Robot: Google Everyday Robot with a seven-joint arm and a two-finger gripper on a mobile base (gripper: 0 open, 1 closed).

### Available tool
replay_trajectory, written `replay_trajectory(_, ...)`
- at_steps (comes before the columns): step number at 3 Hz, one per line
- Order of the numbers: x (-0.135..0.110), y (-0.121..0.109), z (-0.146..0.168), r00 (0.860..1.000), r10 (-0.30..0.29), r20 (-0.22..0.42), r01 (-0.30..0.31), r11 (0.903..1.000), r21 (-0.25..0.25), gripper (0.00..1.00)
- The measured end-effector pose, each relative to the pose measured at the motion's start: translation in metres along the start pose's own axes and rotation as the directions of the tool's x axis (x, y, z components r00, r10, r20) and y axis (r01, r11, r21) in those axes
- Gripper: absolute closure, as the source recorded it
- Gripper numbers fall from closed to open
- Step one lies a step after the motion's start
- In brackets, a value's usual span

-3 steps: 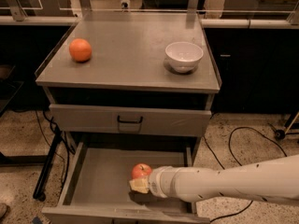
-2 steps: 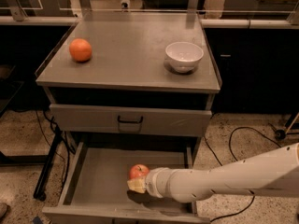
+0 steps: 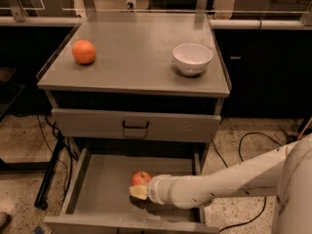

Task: Place apple into middle drawer

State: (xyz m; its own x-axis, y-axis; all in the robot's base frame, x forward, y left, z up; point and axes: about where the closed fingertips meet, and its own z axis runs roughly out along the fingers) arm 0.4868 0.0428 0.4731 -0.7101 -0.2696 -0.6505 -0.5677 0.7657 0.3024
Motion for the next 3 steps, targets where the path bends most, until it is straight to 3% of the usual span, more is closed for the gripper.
replay_trajectory(2,0.028,-0.009,0.02,0.998,0.059,0.019,-0.057,0.9939,-0.094,1.0)
replay_trajectory(3,0.03,-0.009,0.023,0.998,0.06,0.014,-0.058,0.9936,-0.096,1.0)
